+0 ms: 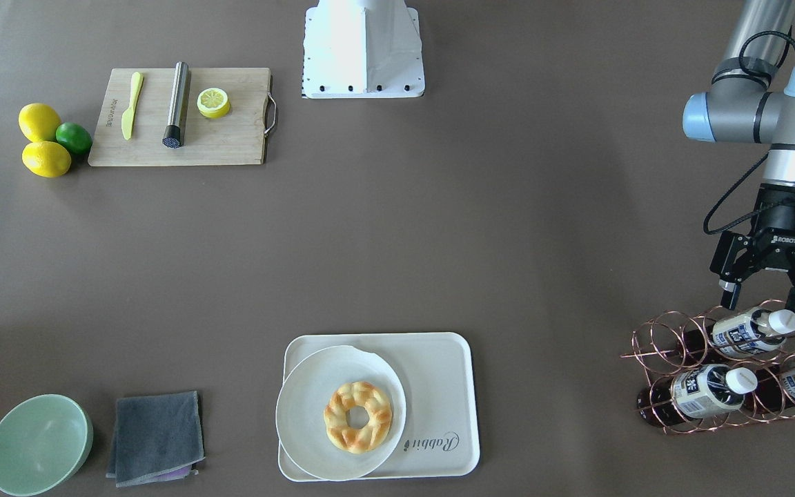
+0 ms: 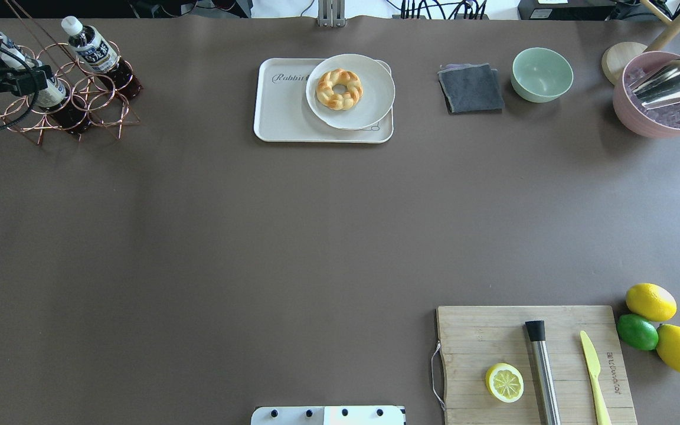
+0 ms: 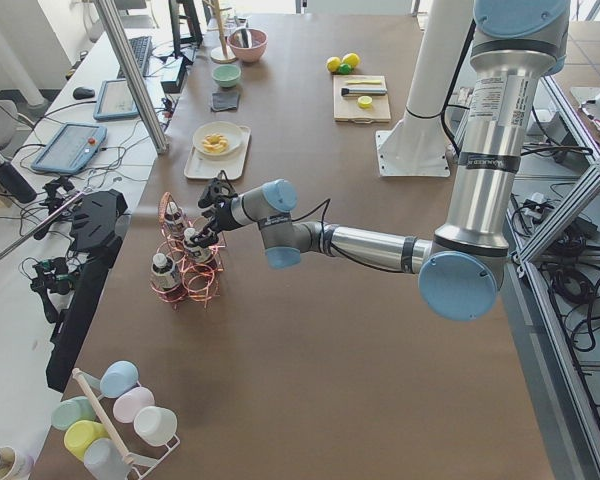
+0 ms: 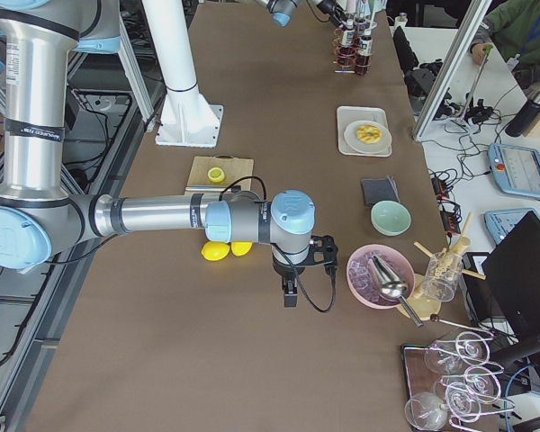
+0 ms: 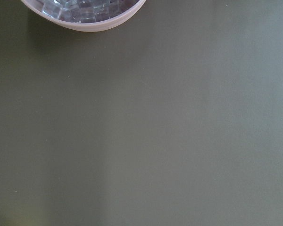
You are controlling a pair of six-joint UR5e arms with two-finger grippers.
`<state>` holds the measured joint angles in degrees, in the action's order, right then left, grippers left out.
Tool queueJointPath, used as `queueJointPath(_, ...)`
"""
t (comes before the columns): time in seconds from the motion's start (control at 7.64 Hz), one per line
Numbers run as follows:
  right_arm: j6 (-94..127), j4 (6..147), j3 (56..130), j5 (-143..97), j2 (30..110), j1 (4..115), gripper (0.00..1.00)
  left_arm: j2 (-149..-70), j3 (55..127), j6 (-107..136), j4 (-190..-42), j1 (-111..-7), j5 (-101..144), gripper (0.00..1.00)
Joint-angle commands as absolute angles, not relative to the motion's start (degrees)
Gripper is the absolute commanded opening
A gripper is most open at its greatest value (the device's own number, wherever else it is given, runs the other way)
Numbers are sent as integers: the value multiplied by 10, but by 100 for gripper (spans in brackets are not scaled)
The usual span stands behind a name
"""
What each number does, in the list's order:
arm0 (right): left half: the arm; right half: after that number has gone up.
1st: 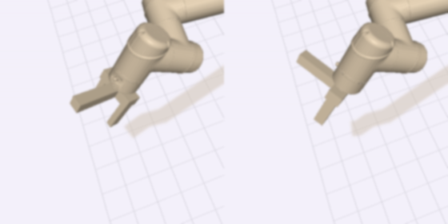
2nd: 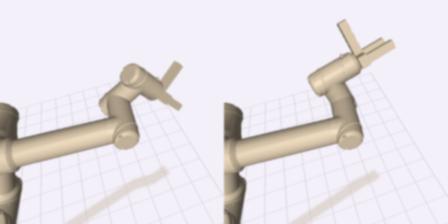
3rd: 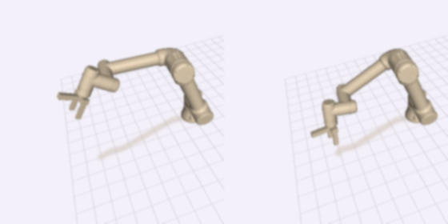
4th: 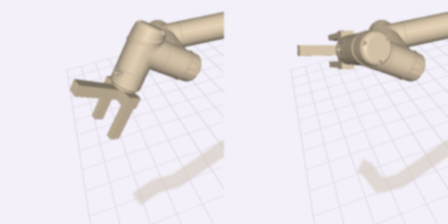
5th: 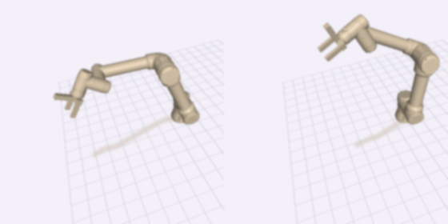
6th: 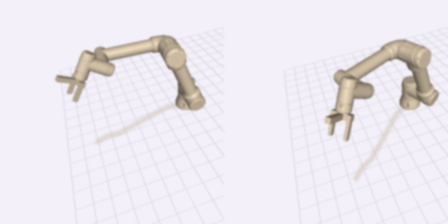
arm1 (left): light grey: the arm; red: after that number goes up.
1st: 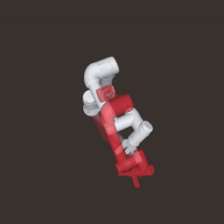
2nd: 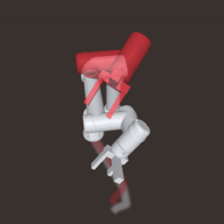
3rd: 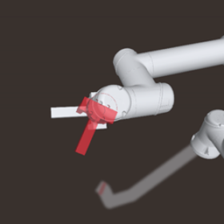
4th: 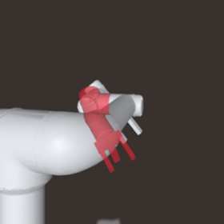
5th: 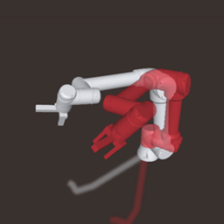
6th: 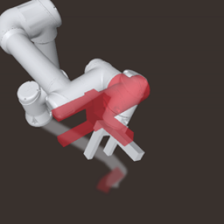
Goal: Place tea on tray
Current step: 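Reach the left gripper into the copper rack and grasp a tea bottle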
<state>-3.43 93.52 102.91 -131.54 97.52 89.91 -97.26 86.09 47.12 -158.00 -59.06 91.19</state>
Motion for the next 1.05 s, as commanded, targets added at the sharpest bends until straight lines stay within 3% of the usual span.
queueJointPath(0.0, -34, 935, 1030, -1316, 976, 899, 100, -969, 861, 460, -1581, -611, 915, 93)
queueJointPath(0.92, -34, 935, 1029, -1316, 976, 899, 100, -980, 839, 451, -1582, -613, 912, 85)
